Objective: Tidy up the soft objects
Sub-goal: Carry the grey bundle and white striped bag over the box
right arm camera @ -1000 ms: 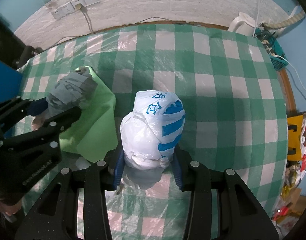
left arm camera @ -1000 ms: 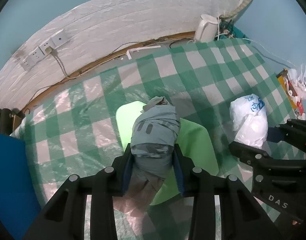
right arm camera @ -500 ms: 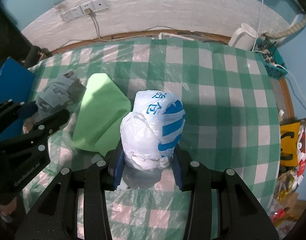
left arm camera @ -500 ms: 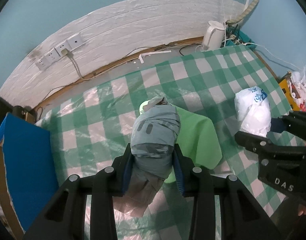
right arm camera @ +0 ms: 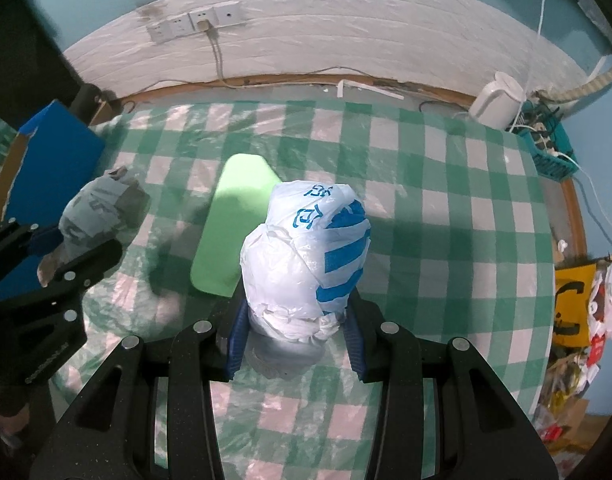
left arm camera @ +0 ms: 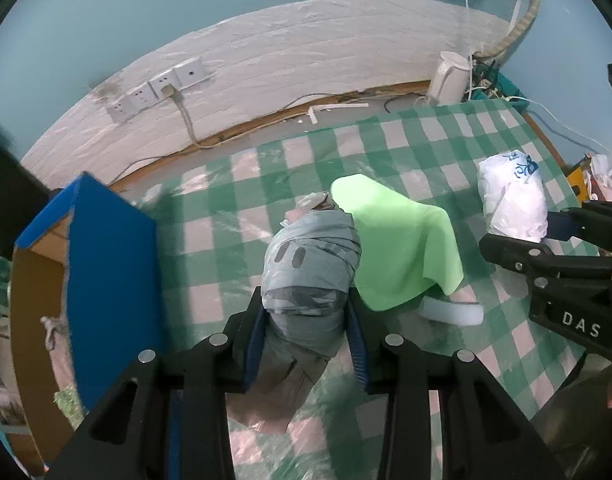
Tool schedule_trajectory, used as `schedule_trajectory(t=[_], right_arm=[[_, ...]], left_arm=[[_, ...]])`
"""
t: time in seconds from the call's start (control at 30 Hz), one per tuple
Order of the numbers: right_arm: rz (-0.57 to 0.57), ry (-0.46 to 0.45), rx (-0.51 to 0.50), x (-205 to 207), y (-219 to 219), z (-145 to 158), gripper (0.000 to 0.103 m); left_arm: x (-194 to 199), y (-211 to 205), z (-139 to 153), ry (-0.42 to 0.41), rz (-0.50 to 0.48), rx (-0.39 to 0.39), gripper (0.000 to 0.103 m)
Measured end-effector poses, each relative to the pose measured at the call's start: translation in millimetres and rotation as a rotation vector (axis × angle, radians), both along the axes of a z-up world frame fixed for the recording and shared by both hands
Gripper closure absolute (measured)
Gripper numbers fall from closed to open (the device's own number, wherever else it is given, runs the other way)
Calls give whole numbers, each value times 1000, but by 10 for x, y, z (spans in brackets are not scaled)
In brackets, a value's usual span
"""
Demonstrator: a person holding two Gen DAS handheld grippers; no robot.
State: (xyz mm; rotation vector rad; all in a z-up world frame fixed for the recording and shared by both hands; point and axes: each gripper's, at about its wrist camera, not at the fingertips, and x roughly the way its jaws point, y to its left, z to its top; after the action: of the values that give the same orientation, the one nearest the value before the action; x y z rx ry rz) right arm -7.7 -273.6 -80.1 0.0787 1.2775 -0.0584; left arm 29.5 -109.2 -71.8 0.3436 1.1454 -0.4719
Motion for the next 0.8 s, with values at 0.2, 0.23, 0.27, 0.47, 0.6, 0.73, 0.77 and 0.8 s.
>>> schedule_trajectory(t=[0.2,0.23,0.27,0.47,0.6,0.73,0.77,0.8], right_arm=[[43,-8,-4,-23,172,62,62],[52,-11,-3,-25,207,79,62],[58,-14,-3,-24,238,98,62],[95,-39,0,-14,392,219,62],[111,-52,1,-20,472,283,62],[126,-59,1,-8,548,340,62],[132,-63,2,-3,584,365,62],[136,-66,2,4,610,383,62]], left_arm=[[-105,165,178,-38,18,15,65],[-117,188,205,-44,21,16,65],[-131,212,238,-51,23,15,65],[-208,344,405,-91,30,14,65],[-232,458,478,-99,44,12,65],[-233,564,534,-109,64,11,65],[-229,590,541,-110,68,11,65],[-223,618,548,-111,74,10,65]])
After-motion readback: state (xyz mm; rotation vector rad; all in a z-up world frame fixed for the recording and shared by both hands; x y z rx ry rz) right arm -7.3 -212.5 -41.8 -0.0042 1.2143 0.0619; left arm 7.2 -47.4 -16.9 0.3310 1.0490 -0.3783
